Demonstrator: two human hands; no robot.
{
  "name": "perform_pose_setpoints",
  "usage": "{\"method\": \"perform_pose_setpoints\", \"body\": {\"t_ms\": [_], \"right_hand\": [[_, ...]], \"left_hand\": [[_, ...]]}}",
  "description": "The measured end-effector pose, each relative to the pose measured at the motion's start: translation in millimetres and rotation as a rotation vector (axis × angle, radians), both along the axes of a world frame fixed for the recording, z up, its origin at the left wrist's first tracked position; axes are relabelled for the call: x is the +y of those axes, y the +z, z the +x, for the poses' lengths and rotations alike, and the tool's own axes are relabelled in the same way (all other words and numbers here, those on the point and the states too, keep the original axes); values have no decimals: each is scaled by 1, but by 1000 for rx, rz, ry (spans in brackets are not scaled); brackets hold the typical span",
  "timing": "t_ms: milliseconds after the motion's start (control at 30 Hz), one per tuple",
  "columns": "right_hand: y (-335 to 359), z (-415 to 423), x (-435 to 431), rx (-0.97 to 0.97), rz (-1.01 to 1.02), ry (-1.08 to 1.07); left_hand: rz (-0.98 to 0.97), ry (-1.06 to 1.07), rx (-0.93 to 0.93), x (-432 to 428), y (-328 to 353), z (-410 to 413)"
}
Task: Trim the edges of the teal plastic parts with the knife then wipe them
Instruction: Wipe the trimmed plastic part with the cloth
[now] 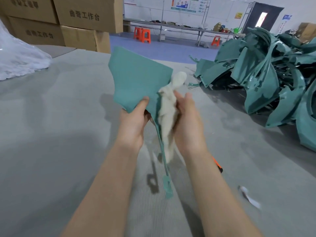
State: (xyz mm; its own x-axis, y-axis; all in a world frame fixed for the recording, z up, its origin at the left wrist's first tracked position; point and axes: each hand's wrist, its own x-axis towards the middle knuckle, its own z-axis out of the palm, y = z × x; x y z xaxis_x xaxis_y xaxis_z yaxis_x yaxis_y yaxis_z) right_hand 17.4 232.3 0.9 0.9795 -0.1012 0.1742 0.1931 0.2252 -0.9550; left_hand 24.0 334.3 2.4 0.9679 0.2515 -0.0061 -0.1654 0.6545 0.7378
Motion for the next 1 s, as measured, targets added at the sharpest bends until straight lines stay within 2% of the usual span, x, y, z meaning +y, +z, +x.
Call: {"method": "perform_pose_setpoints", "body": {"t_ms": [67, 167, 300, 367, 467, 600, 667, 733, 800, 900, 1000], "right_hand": [[-8, -2, 12, -108, -132, -28], [-17, -1, 15, -250, -307, -191], [-6, 5, -8, -166, -208, -566], [-6, 11, -21, -42, -159, -634], [-14, 8, -12, 91, -186, -549], [-21, -6, 26, 35, -349, -263], [-24, -12, 36, 34, -436, -185], [-23, -15, 36, 2, -413, -217], [-13, -12, 24, -4, -323, -336], [-2, 1, -9, 90, -223, -483], [2, 4, -32, 142, -69, -494]], "left_hand": [[3, -48, 12, 0, 0, 0], [97, -176, 17, -3, -2, -5], [258, -313, 59, -17, -4, -10], [371, -313, 84, -26, -7, -12], [382, -172, 101, -32, -10, -9], [241, 107, 84, -10, -6, 3], [189, 148, 46, 4, -6, 5], [174, 82, 9, 8, -5, 4], [247, -39, 3, 0, -6, 1], [370, -173, 37, -20, -11, -6], [409, -266, 54, -27, -11, -9]]}}
